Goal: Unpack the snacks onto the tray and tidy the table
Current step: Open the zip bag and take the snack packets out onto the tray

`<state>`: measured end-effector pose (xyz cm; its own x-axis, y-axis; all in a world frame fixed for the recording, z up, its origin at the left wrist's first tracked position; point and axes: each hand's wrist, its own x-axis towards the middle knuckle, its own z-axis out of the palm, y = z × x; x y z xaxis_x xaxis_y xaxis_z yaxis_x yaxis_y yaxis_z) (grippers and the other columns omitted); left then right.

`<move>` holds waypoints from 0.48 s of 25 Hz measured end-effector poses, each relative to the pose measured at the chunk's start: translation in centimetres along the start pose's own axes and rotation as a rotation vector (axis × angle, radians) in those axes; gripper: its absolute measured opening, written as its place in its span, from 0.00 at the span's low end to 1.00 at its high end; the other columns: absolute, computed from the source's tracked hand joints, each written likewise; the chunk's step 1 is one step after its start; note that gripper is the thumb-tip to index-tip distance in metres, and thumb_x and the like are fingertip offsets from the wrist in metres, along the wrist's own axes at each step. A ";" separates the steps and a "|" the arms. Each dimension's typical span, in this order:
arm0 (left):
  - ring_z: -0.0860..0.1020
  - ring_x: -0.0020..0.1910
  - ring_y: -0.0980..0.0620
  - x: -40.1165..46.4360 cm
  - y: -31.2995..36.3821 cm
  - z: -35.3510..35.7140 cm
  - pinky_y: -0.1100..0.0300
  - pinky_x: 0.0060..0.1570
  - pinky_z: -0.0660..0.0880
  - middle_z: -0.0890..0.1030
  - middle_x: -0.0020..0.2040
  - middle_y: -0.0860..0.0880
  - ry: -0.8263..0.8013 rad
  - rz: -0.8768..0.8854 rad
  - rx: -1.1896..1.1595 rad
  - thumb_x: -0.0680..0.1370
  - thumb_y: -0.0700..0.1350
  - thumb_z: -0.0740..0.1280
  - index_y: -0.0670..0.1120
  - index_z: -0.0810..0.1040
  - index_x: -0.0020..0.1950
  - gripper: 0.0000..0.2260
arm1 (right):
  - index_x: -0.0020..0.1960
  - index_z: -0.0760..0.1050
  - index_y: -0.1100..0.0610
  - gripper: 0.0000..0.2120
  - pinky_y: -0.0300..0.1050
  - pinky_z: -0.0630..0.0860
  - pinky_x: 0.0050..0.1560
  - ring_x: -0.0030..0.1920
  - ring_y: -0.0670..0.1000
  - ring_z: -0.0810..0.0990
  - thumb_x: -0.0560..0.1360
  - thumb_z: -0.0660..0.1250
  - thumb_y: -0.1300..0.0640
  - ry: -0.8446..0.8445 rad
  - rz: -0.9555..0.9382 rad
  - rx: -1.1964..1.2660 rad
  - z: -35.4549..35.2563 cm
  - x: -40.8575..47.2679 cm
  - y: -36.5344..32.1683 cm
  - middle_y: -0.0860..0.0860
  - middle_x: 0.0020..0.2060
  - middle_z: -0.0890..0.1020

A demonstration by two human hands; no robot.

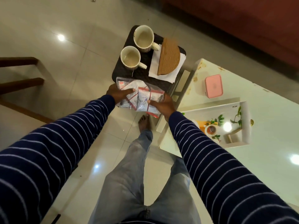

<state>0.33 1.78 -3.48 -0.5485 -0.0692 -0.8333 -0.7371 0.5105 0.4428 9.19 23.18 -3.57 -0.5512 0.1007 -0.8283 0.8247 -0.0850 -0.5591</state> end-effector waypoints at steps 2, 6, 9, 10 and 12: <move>0.82 0.54 0.48 -2.7 0.3 0.1 0.49 0.56 0.80 0.83 0.59 0.47 -0.024 0.036 -0.075 0.70 0.51 0.78 0.48 0.79 0.61 0.22 | 0.67 0.71 0.55 0.31 0.60 0.79 0.59 0.60 0.56 0.80 0.68 0.79 0.58 -0.022 -0.028 0.040 -1.0 -2.6 -0.3 0.54 0.61 0.80; 0.81 0.60 0.45 -10.0 4.0 1.0 0.47 0.59 0.78 0.82 0.61 0.45 -0.191 0.181 -0.200 0.73 0.41 0.76 0.46 0.75 0.68 0.24 | 0.66 0.71 0.58 0.30 0.64 0.77 0.60 0.61 0.59 0.79 0.68 0.79 0.58 -0.139 -0.140 0.035 -4.9 -8.7 -1.8 0.58 0.61 0.79; 0.80 0.62 0.43 -16.8 8.0 2.4 0.46 0.60 0.77 0.81 0.64 0.43 -0.326 0.283 -0.327 0.79 0.44 0.69 0.47 0.73 0.71 0.20 | 0.62 0.71 0.58 0.25 0.60 0.77 0.62 0.60 0.57 0.80 0.70 0.77 0.61 -0.157 -0.273 0.052 -9.8 -14.8 -3.1 0.55 0.59 0.81; 0.79 0.63 0.43 -19.0 9.3 2.9 0.47 0.61 0.77 0.80 0.64 0.43 -0.356 0.301 -0.396 0.81 0.49 0.66 0.48 0.73 0.70 0.18 | 0.59 0.72 0.55 0.21 0.56 0.79 0.59 0.58 0.54 0.81 0.70 0.77 0.61 -0.152 -0.330 0.037 -11.6 -17.0 -3.6 0.52 0.56 0.82; 0.79 0.63 0.43 -23.5 11.6 4.5 0.47 0.60 0.77 0.81 0.64 0.43 -0.391 0.313 -0.543 0.83 0.57 0.59 0.52 0.79 0.66 0.17 | 0.54 0.71 0.50 0.17 0.47 0.79 0.52 0.52 0.48 0.81 0.71 0.77 0.58 -0.118 -0.453 -0.048 -15.4 -21.6 -4.3 0.48 0.50 0.81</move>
<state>6.44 13.20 19.73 -0.6595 0.3720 -0.6532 -0.7161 -0.0466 0.6964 19.51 36.65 17.27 -0.8652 0.0033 -0.5013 0.5013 -0.0128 -0.8652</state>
